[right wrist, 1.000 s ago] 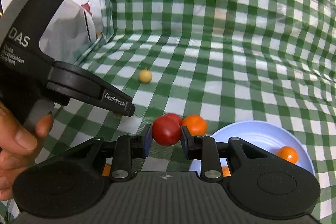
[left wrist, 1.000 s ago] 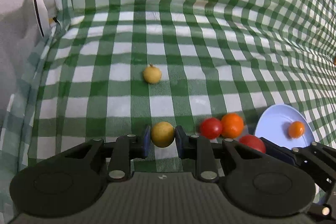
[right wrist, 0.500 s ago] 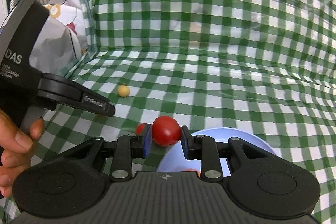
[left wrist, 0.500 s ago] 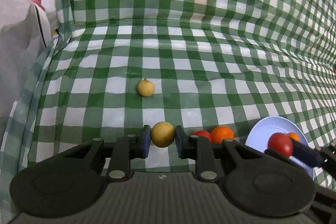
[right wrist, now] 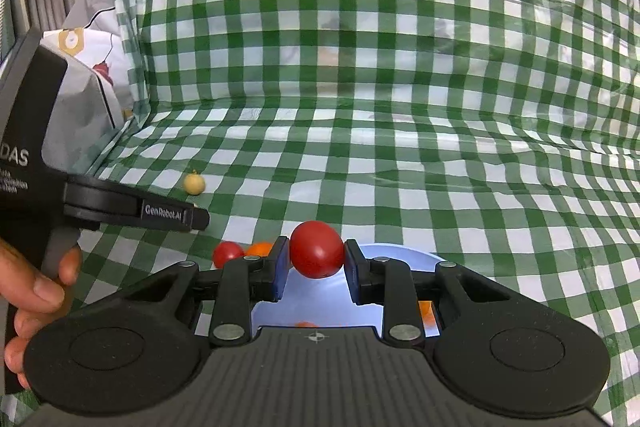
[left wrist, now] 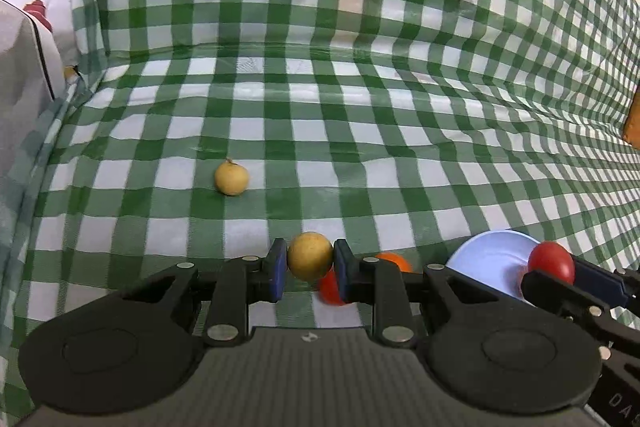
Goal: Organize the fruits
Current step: 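Close and lift the left tool on the yellow fruit while the right tool lifts the red cherry tomato, then carry the yellow fruit in the left tool while the right tool carries the tomato over the plate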
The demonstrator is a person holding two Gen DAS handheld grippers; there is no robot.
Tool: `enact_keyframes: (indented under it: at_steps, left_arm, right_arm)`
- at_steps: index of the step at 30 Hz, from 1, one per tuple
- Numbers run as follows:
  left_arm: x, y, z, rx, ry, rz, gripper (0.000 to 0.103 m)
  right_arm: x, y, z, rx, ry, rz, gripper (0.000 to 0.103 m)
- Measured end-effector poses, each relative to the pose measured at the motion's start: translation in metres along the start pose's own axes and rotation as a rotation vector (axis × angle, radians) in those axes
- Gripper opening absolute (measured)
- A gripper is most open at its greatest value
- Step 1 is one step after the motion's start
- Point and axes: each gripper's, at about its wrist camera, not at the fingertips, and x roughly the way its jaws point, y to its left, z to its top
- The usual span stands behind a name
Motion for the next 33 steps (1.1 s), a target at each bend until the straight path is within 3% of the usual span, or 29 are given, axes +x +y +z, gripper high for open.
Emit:
enact_keyframes:
  at_steps: [33]
  left_arm:
    - [-0.007,-0.012,-0.005,0.037,-0.039,-0.048,0.027]
  right_arm:
    - [0.000,-0.003,-0.005,0.028,-0.006,-0.025,0.030]
